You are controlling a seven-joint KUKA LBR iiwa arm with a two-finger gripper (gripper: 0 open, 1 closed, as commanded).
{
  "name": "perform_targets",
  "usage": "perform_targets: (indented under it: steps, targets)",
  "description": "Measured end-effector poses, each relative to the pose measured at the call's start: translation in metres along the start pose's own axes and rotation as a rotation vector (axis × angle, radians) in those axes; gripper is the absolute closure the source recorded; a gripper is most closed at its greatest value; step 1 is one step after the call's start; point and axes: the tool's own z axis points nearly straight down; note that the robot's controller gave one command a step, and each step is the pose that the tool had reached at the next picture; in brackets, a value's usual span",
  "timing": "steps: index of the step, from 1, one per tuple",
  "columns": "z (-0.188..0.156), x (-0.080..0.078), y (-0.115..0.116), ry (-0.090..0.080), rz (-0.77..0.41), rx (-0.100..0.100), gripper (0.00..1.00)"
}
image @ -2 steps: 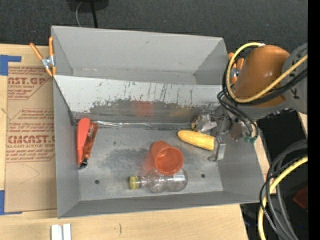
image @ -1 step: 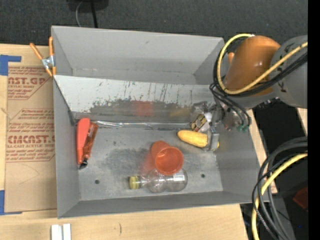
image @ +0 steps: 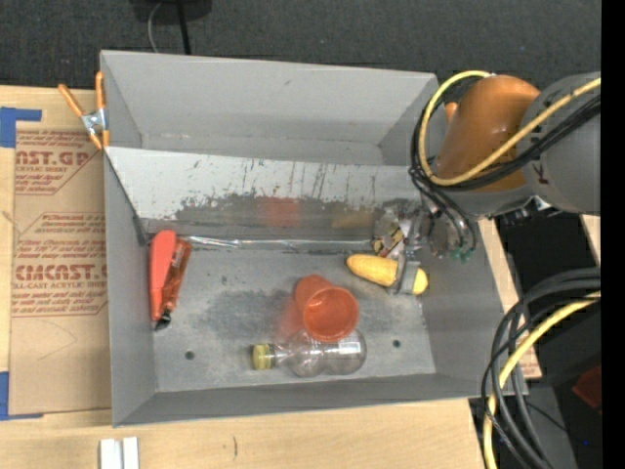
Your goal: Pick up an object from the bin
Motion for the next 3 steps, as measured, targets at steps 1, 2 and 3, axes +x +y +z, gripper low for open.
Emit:
perform_targets:
  steps: [1, 2, 3]
  targets:
    - [0.004, 0.002, -0.001, 0.002, 0.118, 0.000, 0.00]
    - [-0.003, 0.009, -0.003, 0.001, 0.108, 0.001, 0.00]
    - [0.013, 0.005, -0.006, -0.002, -0.161, 0.001, 0.00]
